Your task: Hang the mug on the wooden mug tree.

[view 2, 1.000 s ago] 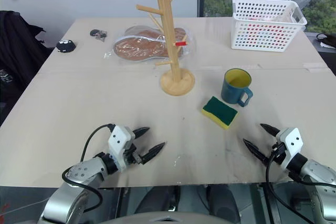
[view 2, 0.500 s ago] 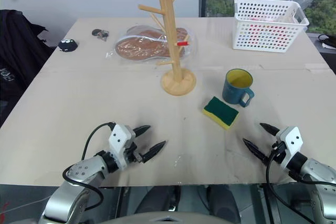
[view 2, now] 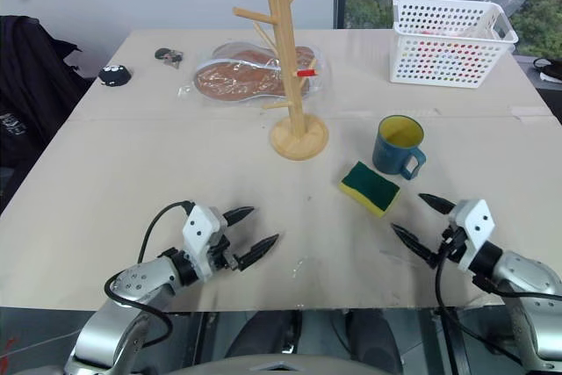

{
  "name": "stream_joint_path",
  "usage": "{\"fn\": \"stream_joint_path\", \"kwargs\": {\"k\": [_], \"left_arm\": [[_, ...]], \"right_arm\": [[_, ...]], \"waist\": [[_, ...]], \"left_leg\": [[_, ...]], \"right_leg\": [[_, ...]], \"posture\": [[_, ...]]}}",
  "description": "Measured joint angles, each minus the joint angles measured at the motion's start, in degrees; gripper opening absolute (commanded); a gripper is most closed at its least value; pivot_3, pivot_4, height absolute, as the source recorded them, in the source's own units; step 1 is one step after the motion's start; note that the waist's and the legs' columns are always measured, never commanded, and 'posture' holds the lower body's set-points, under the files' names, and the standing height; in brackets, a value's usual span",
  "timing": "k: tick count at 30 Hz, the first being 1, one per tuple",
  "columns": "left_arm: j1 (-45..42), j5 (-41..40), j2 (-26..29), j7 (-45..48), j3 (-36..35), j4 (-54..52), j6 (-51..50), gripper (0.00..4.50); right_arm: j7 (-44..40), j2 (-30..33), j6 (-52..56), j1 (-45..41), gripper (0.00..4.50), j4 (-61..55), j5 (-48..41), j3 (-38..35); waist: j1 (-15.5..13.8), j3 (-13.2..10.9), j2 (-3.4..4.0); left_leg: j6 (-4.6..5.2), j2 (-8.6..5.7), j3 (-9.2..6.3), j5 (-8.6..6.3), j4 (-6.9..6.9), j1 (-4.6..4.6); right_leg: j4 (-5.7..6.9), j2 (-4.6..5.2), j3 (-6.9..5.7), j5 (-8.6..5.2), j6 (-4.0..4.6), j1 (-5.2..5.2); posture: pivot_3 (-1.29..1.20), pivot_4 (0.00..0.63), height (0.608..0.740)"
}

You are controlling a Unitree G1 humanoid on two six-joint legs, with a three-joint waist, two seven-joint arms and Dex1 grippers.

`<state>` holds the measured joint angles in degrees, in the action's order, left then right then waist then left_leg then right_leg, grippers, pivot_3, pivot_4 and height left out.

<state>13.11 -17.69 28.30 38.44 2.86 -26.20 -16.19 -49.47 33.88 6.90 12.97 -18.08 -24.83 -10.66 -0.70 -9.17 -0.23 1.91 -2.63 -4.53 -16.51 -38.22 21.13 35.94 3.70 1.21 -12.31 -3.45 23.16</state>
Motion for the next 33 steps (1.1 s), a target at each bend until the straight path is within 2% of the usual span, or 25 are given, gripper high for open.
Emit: {"fn": "stream_joint_path", "kwargs": {"k": [7, 14, 16, 18, 24, 33], "left_arm": [[-4.74, -4.70, 5.42, 6.23, -0.61, -3.30, -2.32, 4.39], [-11.52, -13.18, 11.19, 10.39, -3.07, -9.26, -8.74, 4.39], [-12.58, -13.95, 11.56, 10.15, -3.01, -9.54, -10.04, 4.39], [-13.07, -14.02, 11.70, 9.76, -3.01, -9.96, -10.95, 4.39], [-13.44, -14.05, 11.85, 9.09, -2.79, -11.04, -12.27, 4.39], [-14.73, -14.88, 12.17, 9.95, -2.65, -11.14, -13.50, 4.39]], "right_arm": [[4.12, -0.80, 5.91, -8.58, 4.44, -3.85, 4.34, 8.93], [9.53, -1.84, 8.25, -14.72, 4.44, 2.93, 13.73, 15.46], [10.21, -1.84, 9.25, -16.01, 3.91, 3.16, 15.27, 16.32], [11.08, -1.95, 10.15, -16.35, 3.15, 3.19, 15.99, 16.51], [12.21, -2.25, 10.94, -16.83, 0.16, 3.40, 17.51, 16.47], [11.28, -1.33, 11.15, -15.24, 0.06, 1.71, 16.46, 15.46]], "waist": [[-0.09, -0.05, -0.06], [-0.03, -0.05, -0.06], [0.03, -0.04, -0.09], [0.05, -0.04, -0.09], [0.02, -0.04, -0.09], [-0.12, -0.04, -0.08]], "left_leg": [[-0.01, -0.04, -0.11, 0.01, -0.02, 0.08], [-0.29, -0.15, -0.16, 0.18, -0.08, 0.57], [-0.30, -0.15, -0.16, 0.18, -0.08, 0.58], [-0.29, -0.15, -0.16, 0.18, -0.08, 0.58], [-0.29, -0.15, -0.17, 0.18, -0.08, 0.57], [-0.29, -0.16, -0.20, 0.19, -0.10, 0.60]], "right_leg": [[-0.01, -0.04, -0.14, 0.04, -0.03, 0.01], [-0.02, -0.11, -0.17, 0.15, -0.17, 0.45], [-0.02, -0.12, -0.17, 0.15, -0.17, 0.45], [-0.02, -0.12, -0.17, 0.15, -0.17, 0.45], [-0.02, -0.12, -0.18, 0.15, -0.17, 0.44], [-0.01, -0.13, -0.21, 0.15, -0.16, 0.44]], "posture": [[0.00, 0.150, 0.740], [0.00, 0.150, 0.740], [0.00, 0.150, 0.740], [0.00, 0.150, 0.740], [0.00, 0.150, 0.740], [0.00, 0.150, 0.740]]}}
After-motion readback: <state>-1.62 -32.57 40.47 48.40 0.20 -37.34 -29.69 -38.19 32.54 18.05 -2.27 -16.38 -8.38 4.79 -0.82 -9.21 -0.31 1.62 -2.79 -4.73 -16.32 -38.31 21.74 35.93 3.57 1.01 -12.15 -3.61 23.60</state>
